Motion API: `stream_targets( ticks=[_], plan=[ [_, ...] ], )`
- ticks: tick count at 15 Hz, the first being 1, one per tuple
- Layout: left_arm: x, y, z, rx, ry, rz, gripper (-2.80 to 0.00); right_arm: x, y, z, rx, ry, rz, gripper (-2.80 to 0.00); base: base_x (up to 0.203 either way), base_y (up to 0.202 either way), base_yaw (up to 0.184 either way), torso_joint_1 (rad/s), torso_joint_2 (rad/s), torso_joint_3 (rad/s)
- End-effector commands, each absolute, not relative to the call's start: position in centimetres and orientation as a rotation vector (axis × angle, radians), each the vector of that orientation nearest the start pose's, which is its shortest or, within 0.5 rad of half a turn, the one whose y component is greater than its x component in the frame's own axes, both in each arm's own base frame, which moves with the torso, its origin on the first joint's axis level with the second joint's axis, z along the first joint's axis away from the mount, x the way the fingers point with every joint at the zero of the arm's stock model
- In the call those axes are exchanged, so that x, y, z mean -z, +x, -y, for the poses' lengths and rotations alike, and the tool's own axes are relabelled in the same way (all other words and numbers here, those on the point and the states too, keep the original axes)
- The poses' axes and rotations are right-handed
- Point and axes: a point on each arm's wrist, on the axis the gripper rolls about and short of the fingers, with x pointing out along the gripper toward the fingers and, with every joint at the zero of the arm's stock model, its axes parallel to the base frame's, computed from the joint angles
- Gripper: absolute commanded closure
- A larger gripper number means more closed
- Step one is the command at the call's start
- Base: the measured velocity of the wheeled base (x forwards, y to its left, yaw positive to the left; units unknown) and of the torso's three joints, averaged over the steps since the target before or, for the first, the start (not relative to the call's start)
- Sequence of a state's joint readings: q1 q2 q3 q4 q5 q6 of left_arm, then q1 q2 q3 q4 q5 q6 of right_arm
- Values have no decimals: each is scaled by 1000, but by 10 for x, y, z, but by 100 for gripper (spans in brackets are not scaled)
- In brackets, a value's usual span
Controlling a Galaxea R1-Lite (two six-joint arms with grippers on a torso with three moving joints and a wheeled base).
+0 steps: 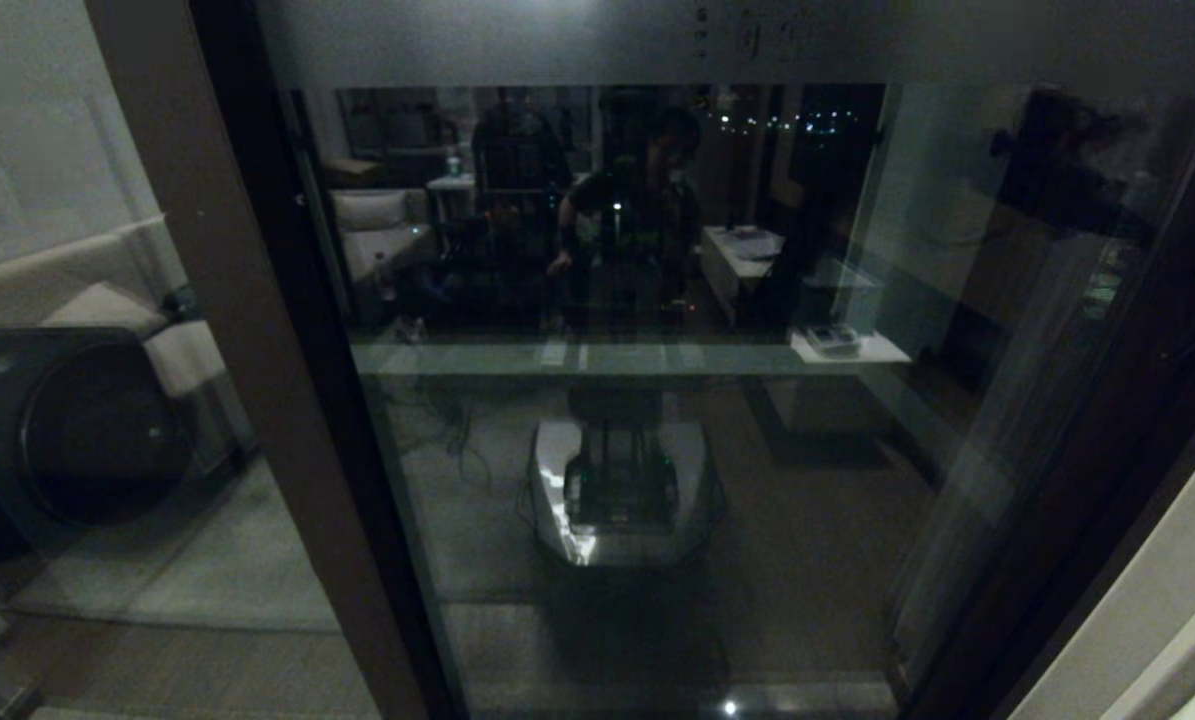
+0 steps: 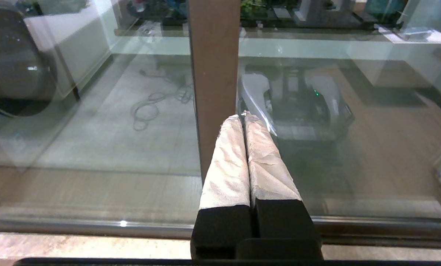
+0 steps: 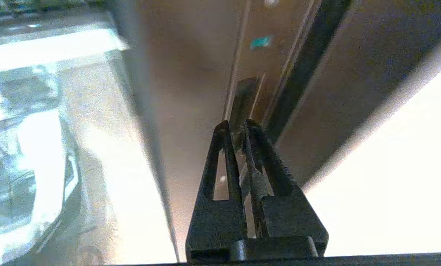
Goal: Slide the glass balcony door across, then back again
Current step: Close the slid door, then open the slid door
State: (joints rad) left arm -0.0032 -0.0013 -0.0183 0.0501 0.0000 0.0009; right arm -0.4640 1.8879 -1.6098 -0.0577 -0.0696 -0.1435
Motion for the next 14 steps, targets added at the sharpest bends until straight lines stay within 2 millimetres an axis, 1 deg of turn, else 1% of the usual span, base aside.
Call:
stream_targets(
  ticks=[1,4,5,6,8,10,12,14],
  plan=[
    [-75,-24,0,3,0,-31,0,-317,305,157,521,-119,-191,0,0,0,0,0,0,0],
    [-75,-24,0,3,0,-31,0,-337,275,142,503,-124,-134,0,0,0,0,0,0,0],
    [-75,-24,0,3,2,-31,0,-341,264,134,445,-118,-116,0,0,0,0,0,0,0],
    [-75,-24,0,3,1,-31,0,-346,250,124,344,-102,-88,0,0,0,0,0,0,0],
    [-75,-24,0,3,1,-31,0,-356,217,102,125,-50,-24,0,0,0,0,0,0,0],
    [-75,-24,0,3,1,-31,0,-364,180,80,-52,6,27,0,0,0,0,0,0,0],
    [-75,-24,0,3,2,-31,0,-365,145,59,-135,59,60,0,0,0,0,0,0,0],
    [-75,-24,0,3,0,-31,0,-358,110,39,-197,89,81,0,0,0,0,0,0,0]
  ],
)
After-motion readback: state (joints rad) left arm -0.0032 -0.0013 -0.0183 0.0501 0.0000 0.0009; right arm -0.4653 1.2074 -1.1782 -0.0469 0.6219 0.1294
